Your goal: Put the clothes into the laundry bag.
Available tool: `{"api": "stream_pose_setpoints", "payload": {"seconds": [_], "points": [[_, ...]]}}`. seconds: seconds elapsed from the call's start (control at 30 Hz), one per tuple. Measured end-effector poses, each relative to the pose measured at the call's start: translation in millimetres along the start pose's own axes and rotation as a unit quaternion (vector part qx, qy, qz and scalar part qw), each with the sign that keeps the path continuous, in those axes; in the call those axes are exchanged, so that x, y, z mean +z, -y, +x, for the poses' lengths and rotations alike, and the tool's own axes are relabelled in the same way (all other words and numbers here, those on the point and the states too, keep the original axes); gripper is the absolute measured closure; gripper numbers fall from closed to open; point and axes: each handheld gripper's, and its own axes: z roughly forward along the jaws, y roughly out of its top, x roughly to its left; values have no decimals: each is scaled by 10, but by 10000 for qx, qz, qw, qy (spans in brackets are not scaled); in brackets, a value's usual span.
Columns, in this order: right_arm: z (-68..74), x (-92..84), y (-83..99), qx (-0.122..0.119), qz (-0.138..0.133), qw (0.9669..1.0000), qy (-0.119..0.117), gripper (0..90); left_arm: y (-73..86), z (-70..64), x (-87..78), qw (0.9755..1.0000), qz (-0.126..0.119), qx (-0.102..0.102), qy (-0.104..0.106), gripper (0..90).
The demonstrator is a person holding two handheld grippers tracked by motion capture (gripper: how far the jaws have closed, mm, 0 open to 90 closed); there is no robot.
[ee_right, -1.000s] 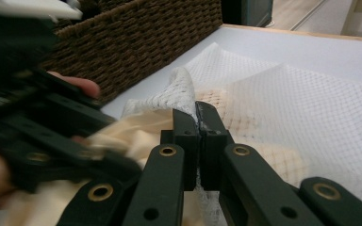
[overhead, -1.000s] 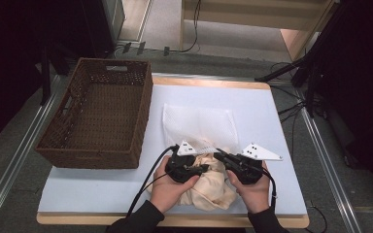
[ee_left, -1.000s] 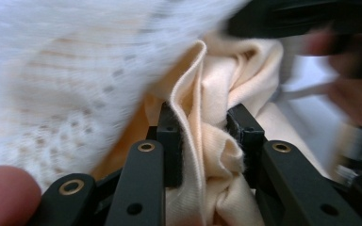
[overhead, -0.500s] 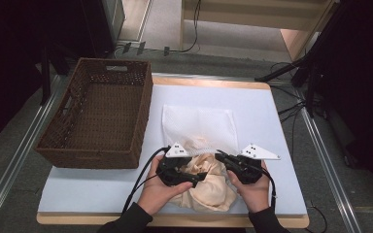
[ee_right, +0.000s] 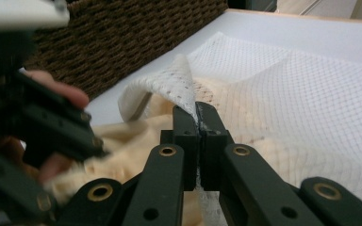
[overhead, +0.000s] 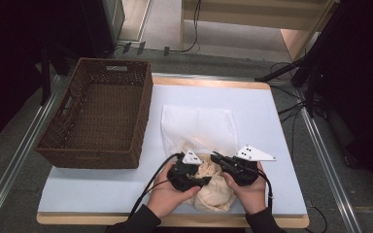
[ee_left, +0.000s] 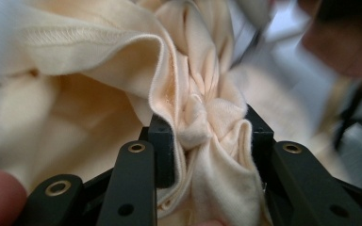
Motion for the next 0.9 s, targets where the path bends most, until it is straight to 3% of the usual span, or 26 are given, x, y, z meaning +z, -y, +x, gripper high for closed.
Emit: {"api": "stream_pose_setpoints", "payload": {"seconds": [0.07,0.1,0.17,0.2,0.23,0.33,0.53,0.7,0.8,0.9], "points": [[11,-40,-27,13,-92,10000,-5,891,-32,74,-26,9992,-251,-293,-75,651],[14,-57,-42,13,-125,9999,5,891,-32,107,-3,9986,-303,-393,-208,646],[21,-78,-61,1,-154,9999,-37,891,1,159,127,9974,-225,-420,-539,629],[33,-79,-62,8,-128,9999,-47,891,33,189,216,9963,-65,-423,-745,618],[36,-69,-58,-24,-132,9999,-67,891,74,226,303,9955,53,-491,-806,599],[37,-30,-30,-51,-35,10000,-68,891,99,245,315,9963,20,-478,-714,527],[-52,-4,39,46,63,10000,38,891,133,95,-15,9983,-154,149,-545,344],[-92,-16,41,79,61,9999,116,889,234,84,-305,9958,-322,438,-741,233],[-96,-13,42,97,56,9999,123,889,310,160,-346,9957,-291,322,-813,202],[-83,6,49,80,82,9998,133,888,383,283,-193,9970,162,42,-760,185]]}}
